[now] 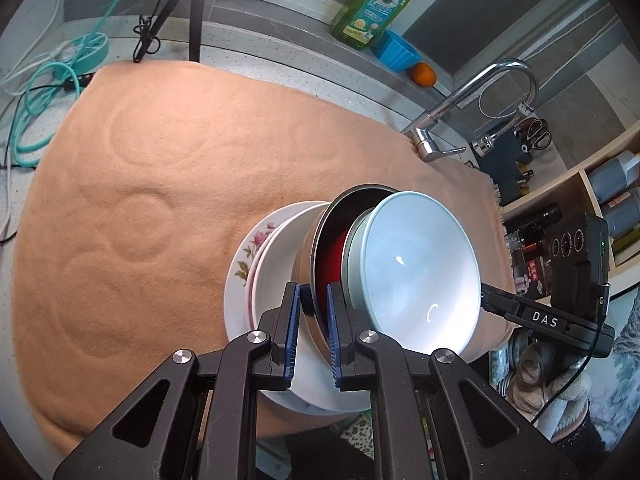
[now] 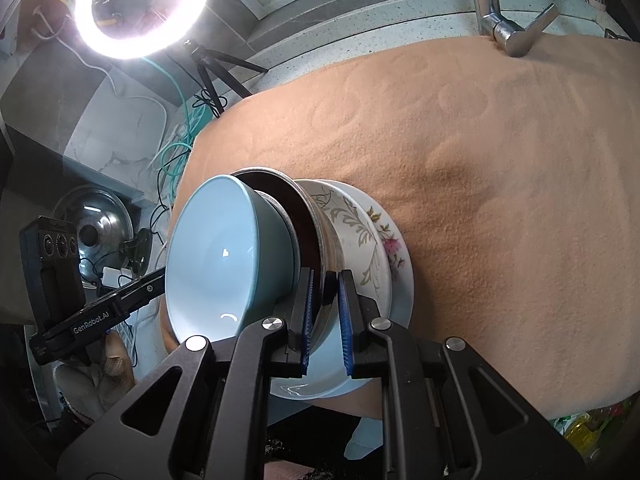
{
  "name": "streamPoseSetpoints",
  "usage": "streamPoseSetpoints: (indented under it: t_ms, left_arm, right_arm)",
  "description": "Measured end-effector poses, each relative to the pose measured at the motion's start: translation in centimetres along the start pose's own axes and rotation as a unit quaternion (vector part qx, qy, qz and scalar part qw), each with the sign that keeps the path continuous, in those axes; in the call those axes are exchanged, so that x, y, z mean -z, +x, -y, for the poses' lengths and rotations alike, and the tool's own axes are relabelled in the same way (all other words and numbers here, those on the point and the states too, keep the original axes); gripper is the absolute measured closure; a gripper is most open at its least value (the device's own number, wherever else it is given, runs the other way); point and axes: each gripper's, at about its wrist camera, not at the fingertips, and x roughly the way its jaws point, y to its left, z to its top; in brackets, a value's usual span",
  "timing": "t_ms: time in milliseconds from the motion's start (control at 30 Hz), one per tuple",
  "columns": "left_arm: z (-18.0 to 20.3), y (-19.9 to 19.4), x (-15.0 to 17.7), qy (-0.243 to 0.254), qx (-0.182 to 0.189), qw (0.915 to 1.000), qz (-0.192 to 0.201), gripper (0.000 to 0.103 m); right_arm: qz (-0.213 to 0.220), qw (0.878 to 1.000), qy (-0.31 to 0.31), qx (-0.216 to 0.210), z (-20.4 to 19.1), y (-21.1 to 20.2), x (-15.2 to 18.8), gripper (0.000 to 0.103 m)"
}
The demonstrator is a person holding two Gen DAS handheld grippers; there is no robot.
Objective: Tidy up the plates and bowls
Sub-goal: 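Carry the nested pots and bowl onto the plate stack and lower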
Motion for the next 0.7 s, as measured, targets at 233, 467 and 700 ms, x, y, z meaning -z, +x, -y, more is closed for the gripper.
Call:
streamPoseSetpoints:
  t_ms: [233,467,700]
  left_arm:
    - [-0.3,0.3,0.3,0.000,-0.008,1.0000,-0.002,0.093]
    - [-0.3,0.2,0.6,0.004,-0.007,1.0000,0.000,0.093]
    - [-0.8,-0.2,0.8,0.002,-0.004,1.0000,0.003,0.089]
  right_arm:
    - [0.004,1.000,-0.012,0.003,-0.5,-0.2,0.2,0.090]
    - [0.005,1.000,-0.009,0.005,-0.5,-0.3,0.5,0.088]
    - [0.019,0.999,-0.018,0.018,-0.8,-0.9,1.1,0.087]
